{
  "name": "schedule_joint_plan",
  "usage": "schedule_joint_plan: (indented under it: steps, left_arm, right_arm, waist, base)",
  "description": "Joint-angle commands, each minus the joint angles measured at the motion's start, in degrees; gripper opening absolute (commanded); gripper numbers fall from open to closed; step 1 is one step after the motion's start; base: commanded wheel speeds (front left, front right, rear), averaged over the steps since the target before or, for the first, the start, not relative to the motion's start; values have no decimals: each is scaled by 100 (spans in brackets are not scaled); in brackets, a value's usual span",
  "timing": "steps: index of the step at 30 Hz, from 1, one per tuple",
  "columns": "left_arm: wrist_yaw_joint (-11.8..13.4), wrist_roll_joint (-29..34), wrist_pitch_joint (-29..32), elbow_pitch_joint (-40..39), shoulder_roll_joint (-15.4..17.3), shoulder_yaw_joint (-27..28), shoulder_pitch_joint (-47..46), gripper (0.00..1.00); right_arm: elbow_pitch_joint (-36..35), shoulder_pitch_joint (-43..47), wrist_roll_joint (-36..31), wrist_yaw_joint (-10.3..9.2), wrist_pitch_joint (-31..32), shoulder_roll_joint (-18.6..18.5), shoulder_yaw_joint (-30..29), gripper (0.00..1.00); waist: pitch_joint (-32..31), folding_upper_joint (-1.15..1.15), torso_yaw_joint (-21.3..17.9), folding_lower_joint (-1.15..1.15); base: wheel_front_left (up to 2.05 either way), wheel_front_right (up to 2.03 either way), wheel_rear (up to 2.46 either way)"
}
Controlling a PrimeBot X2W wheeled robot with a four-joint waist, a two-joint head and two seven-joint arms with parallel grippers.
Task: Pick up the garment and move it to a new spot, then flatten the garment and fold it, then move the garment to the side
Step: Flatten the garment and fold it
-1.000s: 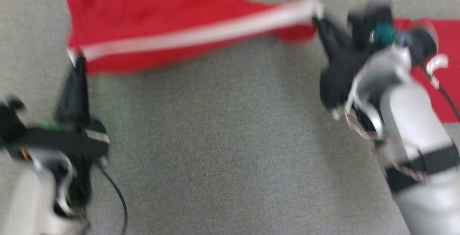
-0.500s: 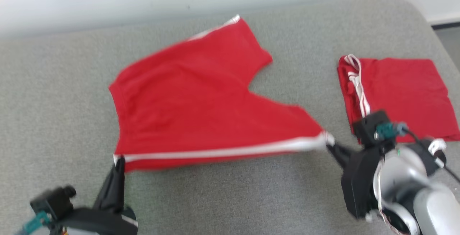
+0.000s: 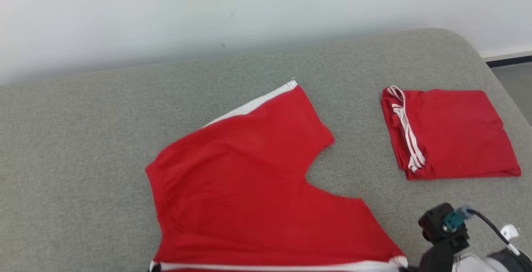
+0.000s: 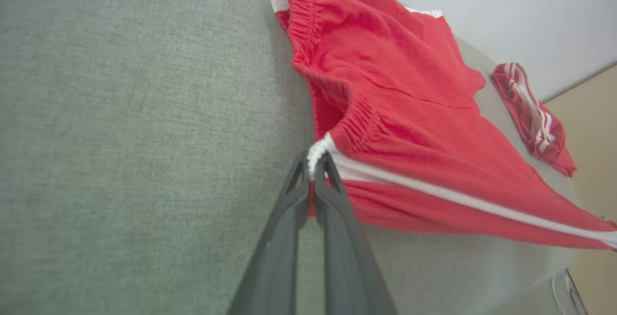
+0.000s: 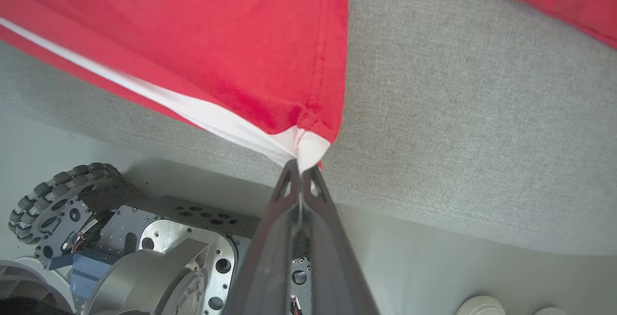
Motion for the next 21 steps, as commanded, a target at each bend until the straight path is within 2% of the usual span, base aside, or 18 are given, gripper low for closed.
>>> schedule_joint_plan:
  steps: [1,5,11,16,21]
  left_arm:
    - [153,106,43,-6,209,103,154,0]
    - [216,217,350,-199,360,-80,404,0]
    - [206,98,431,-476,219,-160,267,0]
    - [148,70,534,-451,115,-283,-149,0]
    - [198,116,540,-301,-32,-309,-775,0]
  right_arm:
    - [-32,171,-35,-30,130,-60,-233,0]
    - [-307,485,-15,-30,351,-23,-372,0]
    - [-304,43,-82,-30,-137,-105,-353,0]
    - [357,-715,-4,-28,-776,75,-338,0]
    - [1183,-1585,-79,-26,-1438,25,-175,0]
  waist:
    - [-24,1,36,1]
    - [-54,1,95,1]
    - [-56,1,197,1]
    - [41,1,367,1]
    - [269,1,590,1]
  base:
    - [0,0,0]
    - [0,0,0]
    - [0,0,0]
    - [0,0,0]
    - [0,0,0]
